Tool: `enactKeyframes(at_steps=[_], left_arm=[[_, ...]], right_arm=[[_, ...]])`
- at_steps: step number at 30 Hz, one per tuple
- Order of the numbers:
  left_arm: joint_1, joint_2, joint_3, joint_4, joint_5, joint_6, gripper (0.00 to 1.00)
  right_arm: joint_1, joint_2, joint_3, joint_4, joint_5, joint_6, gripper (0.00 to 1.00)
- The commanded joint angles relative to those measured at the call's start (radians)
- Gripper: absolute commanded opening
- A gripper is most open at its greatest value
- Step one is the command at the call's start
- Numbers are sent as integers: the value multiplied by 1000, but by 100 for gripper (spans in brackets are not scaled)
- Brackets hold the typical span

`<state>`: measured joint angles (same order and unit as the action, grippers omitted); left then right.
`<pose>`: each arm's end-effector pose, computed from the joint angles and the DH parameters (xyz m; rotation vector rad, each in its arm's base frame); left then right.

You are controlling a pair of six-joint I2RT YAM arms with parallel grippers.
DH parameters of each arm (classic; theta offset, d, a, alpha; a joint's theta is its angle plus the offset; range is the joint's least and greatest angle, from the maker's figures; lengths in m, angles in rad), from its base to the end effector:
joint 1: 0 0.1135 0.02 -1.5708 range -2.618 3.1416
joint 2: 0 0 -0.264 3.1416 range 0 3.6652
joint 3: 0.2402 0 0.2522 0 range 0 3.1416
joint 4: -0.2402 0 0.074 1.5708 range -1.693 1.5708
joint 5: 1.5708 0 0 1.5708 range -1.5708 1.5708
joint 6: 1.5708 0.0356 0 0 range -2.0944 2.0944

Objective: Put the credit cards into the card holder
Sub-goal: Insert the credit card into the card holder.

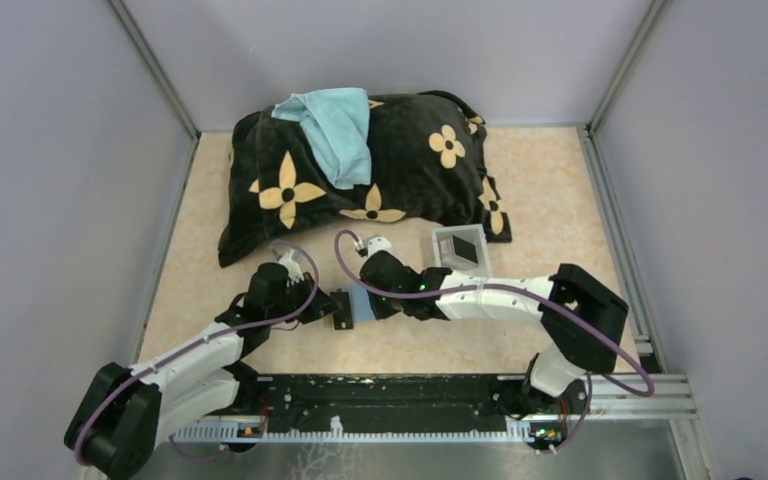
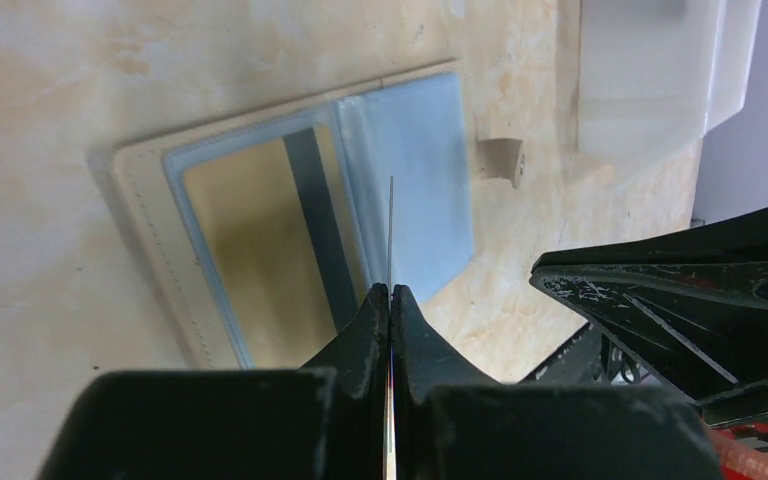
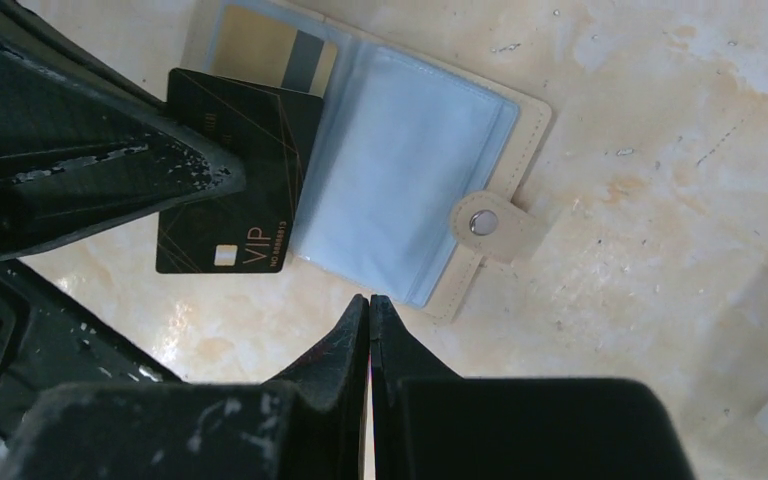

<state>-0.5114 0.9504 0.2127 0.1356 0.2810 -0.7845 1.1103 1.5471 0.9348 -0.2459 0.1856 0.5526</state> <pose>0.1498 -0.0954 0.1467 -0.1457 2.3363 -1.0046 0.1481 0.2837 0.2033 -0.5998 2.4072 0.5263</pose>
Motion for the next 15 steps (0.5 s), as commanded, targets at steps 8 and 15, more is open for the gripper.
enactKeyframes(at_steps=[8,15], left_arm=[[112,137,-3,153,144,52,0],[147,266,24,255,262,41,0]], right_arm=[[-75,138,128,55,-19,-23,0],[-100,190,143,21,3,-27,0]])
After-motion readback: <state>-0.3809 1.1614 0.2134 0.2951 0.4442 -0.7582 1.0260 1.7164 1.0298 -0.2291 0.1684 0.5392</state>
